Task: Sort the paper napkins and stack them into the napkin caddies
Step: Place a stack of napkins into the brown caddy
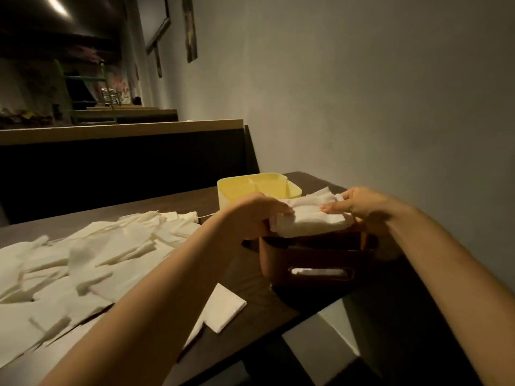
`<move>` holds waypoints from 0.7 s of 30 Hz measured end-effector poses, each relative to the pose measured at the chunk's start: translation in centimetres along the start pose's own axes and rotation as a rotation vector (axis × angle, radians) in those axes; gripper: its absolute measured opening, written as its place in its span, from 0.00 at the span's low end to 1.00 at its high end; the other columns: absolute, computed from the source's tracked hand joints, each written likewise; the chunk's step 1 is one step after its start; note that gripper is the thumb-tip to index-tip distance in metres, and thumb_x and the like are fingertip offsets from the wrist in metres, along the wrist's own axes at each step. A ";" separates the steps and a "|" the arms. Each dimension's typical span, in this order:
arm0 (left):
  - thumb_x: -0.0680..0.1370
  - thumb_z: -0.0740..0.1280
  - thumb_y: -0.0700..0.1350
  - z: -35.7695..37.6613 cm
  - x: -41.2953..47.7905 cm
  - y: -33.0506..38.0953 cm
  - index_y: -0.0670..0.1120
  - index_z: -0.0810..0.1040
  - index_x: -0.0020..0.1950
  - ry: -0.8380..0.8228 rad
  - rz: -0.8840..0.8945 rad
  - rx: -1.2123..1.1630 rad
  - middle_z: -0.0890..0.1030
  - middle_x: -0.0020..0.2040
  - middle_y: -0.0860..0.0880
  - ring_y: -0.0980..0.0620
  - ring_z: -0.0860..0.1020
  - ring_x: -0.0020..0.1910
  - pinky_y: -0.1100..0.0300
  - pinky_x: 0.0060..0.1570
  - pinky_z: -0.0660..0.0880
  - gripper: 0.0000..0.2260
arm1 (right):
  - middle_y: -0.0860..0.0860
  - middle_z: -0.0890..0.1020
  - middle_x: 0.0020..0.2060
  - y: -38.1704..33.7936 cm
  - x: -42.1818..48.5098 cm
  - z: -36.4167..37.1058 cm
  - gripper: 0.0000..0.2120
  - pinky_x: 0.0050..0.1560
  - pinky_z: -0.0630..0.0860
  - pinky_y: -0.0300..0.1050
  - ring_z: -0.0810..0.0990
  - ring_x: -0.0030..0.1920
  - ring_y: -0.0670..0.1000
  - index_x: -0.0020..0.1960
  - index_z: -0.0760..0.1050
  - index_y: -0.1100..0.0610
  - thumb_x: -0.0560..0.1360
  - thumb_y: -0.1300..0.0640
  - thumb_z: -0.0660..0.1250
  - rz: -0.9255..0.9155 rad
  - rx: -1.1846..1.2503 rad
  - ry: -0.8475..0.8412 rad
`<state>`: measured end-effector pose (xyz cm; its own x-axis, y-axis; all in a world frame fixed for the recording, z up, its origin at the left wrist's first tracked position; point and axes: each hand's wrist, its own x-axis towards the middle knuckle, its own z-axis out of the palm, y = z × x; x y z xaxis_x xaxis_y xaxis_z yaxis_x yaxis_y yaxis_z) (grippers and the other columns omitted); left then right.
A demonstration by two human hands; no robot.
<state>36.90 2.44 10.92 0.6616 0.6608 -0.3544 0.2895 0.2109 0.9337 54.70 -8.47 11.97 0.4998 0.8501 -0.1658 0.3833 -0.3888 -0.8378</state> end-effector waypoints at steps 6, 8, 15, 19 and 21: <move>0.73 0.72 0.40 3.2 2.5 0.0 0.41 0.67 0.67 0.104 -0.166 0.346 0.73 0.63 0.41 0.43 0.73 0.62 0.51 0.64 0.72 0.24 | 0.57 0.75 0.57 1.1 0.9 -0.2 0.19 0.58 0.77 0.52 0.76 0.56 0.56 0.61 0.73 0.65 0.73 0.60 0.70 0.124 -0.283 -0.107; 0.75 0.69 0.39 4.0 2.1 0.1 0.41 0.68 0.68 0.139 -0.207 0.445 0.74 0.63 0.41 0.44 0.74 0.62 0.52 0.64 0.71 0.23 | 0.56 0.74 0.53 0.9 0.9 0.6 0.20 0.48 0.78 0.48 0.76 0.51 0.54 0.63 0.71 0.64 0.73 0.60 0.69 0.123 -0.396 -0.127; 0.80 0.63 0.42 6.3 1.4 0.1 0.37 0.65 0.70 0.106 -0.262 0.776 0.75 0.59 0.42 0.47 0.72 0.58 0.56 0.65 0.67 0.21 | 0.59 0.74 0.56 0.8 0.4 1.8 0.19 0.55 0.74 0.46 0.75 0.53 0.55 0.66 0.69 0.64 0.76 0.61 0.65 0.108 -0.652 -0.164; 0.80 0.61 0.42 6.9 1.7 -0.2 0.39 0.62 0.72 0.119 -0.236 0.855 0.71 0.67 0.42 0.46 0.71 0.65 0.56 0.64 0.67 0.21 | 0.54 0.73 0.45 1.2 0.6 2.3 0.17 0.48 0.73 0.42 0.73 0.46 0.51 0.64 0.70 0.62 0.76 0.60 0.64 0.074 -0.739 -0.128; 0.80 0.62 0.43 7.1 2.0 -0.5 0.40 0.64 0.72 0.146 -0.189 0.928 0.73 0.66 0.43 0.46 0.73 0.63 0.56 0.60 0.69 0.21 | 0.54 0.74 0.48 1.5 1.0 2.8 0.17 0.52 0.74 0.42 0.75 0.48 0.52 0.64 0.70 0.62 0.76 0.60 0.64 0.074 -0.797 -0.094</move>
<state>42.95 -1.44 9.40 0.4732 0.7708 -0.4266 0.8569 -0.2904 0.4259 53.57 -7.19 9.11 0.4919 0.8249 -0.2787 0.8083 -0.5516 -0.2058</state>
